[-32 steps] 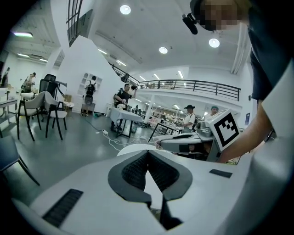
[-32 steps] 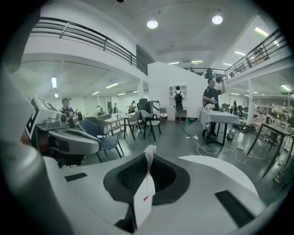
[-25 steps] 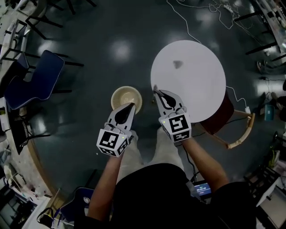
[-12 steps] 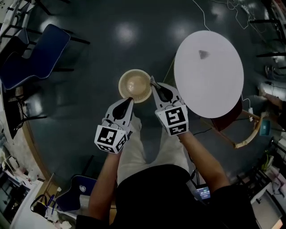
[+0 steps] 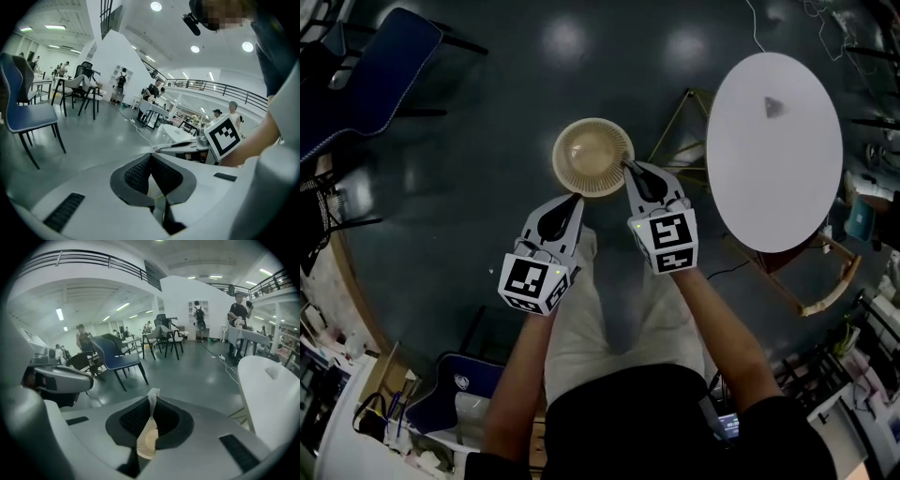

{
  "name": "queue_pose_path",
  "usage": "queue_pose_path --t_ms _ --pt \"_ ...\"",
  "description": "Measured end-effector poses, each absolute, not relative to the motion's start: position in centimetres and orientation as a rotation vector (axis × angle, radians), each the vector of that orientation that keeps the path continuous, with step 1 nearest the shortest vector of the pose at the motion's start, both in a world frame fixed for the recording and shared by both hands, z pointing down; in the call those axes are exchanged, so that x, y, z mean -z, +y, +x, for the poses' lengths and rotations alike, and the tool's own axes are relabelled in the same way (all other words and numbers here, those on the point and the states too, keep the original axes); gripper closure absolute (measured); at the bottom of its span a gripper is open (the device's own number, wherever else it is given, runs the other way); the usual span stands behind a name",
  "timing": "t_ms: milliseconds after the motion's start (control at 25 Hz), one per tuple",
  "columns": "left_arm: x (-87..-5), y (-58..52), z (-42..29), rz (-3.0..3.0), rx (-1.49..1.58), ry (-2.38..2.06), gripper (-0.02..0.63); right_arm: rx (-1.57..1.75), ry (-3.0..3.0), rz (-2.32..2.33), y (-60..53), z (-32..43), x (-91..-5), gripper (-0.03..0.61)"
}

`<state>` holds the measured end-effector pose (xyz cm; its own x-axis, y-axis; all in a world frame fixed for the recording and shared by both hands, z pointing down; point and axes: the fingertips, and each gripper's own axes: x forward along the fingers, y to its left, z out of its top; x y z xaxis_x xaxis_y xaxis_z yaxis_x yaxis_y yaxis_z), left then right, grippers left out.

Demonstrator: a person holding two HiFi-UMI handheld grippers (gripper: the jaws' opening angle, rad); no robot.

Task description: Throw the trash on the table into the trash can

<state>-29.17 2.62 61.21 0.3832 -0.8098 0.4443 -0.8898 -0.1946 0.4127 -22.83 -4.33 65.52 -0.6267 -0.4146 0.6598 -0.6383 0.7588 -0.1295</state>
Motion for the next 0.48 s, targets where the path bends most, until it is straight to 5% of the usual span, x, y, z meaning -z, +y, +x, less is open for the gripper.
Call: queue_pose_path --t_ms 480 --pt "-72.6 3.2 -30.4 1.994 -0.235 -1.423 0.598 -0.567 -2.222 0.740 -2.5 -25.6 -80.0 0.548"
